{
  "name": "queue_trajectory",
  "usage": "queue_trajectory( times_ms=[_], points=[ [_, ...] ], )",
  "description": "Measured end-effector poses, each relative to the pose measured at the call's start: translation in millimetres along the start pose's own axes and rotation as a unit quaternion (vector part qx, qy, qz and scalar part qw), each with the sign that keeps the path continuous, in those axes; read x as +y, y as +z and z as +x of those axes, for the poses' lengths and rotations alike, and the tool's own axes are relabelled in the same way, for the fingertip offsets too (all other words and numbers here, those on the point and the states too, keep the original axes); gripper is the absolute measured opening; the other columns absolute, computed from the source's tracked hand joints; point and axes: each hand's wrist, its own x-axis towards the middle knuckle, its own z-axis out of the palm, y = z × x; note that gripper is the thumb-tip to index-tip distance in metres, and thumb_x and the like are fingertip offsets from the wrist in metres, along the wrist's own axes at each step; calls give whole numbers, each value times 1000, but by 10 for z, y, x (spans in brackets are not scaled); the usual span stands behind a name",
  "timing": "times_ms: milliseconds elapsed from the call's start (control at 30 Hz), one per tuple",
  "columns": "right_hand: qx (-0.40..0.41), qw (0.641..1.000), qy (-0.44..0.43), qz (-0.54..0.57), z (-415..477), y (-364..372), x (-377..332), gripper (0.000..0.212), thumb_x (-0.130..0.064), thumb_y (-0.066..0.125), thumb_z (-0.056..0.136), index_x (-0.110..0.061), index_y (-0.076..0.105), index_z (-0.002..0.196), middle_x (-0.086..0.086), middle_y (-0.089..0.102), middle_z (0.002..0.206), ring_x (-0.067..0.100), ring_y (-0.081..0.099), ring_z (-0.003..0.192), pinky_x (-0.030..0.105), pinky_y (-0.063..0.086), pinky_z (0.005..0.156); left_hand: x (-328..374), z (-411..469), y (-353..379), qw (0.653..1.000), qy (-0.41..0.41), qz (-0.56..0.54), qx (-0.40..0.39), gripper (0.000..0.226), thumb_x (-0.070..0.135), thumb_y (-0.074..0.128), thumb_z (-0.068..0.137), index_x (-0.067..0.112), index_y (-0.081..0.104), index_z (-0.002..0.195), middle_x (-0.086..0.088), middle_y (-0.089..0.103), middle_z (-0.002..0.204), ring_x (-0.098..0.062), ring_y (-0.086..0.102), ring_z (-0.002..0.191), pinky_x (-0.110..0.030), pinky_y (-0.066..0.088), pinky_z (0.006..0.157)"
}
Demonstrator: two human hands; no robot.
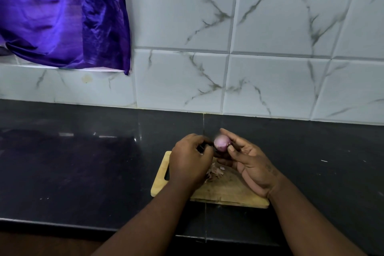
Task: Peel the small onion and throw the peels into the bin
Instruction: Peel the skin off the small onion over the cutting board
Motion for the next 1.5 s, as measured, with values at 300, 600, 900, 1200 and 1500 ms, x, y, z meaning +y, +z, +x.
queue_trajectory(
  times_ms=[300,600,900,1200,1500],
  points=[
    [34,999,18,-10,9,23,-11,42,-17,65,88,-5,64,128,18,70,112,24,65,90,37,55,82,-25,-3,1,996,84,-7,17,15,20,76,94,22,82,108,10,79,97,-3,72,86,-33,62,76],
    [44,997,3,-60,-40,63,-36,32,-10,70,90,-11,70,122,21,71,123,23,68,105,28,57,78,-2,-21,27,988,145,60,9,14,25,73,95,20,78,107,7,76,95,-7,68,81,-34,60,70],
    [9,999,-20,-49,-51,66,-45,43,-10,69,86,-11,66,130,17,71,128,24,69,111,28,58,86,14,1,14,1000,27,0,9,3,19,71,94,21,72,93,10,67,87,-6,62,78,-30,56,67],
    [14,999,-43,-16,-12,18,-8,47,-10,64,89,-11,62,137,12,70,123,21,64,96,29,57,87,-57,28,42,997,-25,61,-41,8,22,66,91,25,73,91,10,69,87,-6,63,79,-32,57,68],
    [35,998,-19,-44,-20,34,-23,37,-6,63,94,-8,60,131,17,71,126,21,70,105,35,56,89,-3,-7,10,999,42,-8,-3,11,31,69,95,27,76,103,14,72,92,-3,66,84,-31,58,70]
  ],
)
